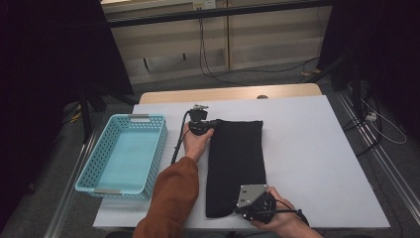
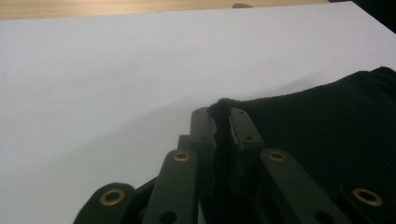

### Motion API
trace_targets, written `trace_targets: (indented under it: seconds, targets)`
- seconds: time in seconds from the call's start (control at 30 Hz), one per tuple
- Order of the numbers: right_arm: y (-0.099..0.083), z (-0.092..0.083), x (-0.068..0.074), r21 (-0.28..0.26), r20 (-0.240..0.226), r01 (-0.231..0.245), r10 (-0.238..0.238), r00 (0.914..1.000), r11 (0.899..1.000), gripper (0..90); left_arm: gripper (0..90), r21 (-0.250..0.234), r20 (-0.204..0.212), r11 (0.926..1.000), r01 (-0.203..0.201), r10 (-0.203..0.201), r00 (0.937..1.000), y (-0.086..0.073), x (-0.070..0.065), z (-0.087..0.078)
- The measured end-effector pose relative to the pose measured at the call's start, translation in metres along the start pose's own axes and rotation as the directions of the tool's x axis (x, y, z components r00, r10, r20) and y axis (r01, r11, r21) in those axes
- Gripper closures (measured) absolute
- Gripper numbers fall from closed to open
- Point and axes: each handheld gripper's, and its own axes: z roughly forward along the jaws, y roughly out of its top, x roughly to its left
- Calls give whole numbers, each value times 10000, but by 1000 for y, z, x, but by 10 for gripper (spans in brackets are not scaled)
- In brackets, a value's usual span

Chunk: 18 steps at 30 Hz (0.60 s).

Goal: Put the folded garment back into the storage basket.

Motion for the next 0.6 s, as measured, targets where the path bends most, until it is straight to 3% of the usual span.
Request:
trace_targets:
  seconds: [0.27,0.6]
  targets:
    - [0,-4,-7,-360,-277,-745,735,9969,9966,814,821,-217,124,9997,123,-120,9999,5,-2,-2]
    - [4,-15,-11,-1088,-406,-1090,1052,9936,9881,816,821,-353,217,9994,-3,11,9998,14,-7,-10]
